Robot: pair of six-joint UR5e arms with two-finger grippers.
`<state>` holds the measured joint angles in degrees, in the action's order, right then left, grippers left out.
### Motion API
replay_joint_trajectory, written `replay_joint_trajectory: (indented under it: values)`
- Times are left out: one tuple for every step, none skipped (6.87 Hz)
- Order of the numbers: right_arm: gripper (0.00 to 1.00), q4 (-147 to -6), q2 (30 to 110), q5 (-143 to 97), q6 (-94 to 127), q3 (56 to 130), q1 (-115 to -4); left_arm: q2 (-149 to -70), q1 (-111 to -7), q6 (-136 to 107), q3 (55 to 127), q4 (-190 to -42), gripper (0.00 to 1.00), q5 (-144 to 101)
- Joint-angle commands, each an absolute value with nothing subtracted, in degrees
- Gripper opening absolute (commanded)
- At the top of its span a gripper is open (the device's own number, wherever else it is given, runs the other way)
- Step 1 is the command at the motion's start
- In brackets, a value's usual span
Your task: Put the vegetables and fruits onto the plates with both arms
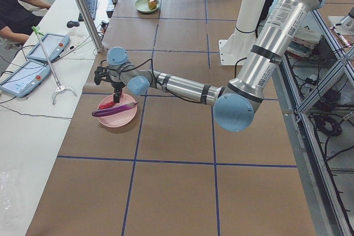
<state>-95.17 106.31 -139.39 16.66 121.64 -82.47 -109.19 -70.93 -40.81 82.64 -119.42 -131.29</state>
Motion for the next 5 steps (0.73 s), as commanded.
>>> replay_joint_trajectory:
  values:
    - [1.0,-97.5,106.2,-139.0,10.8,119.7,-85.2,-96.6,-76.6,-28.0,92.8,-117.6,1.0,-134.5]
    - [1.0,-97.5,106.3,-139.0,8.8,118.6,-86.4,-90.5,-79.4,-19.6,95.0,-117.0,1.0,-134.7]
    - [1.0,-97.5,106.6,-138.9,7.1,117.9,-87.7,-87.2,-82.0,-11.9,95.7,-116.5,1.0,-134.5]
    - [1.0,-97.6,106.8,-138.7,6.8,117.9,-88.2,-85.4,-86.6,-2.9,95.9,-113.0,1.0,-134.4]
    - [1.0,-97.6,107.7,-138.4,6.5,118.0,-89.0,-85.3,-90.0,5.3,96.1,-106.7,1.0,-134.4]
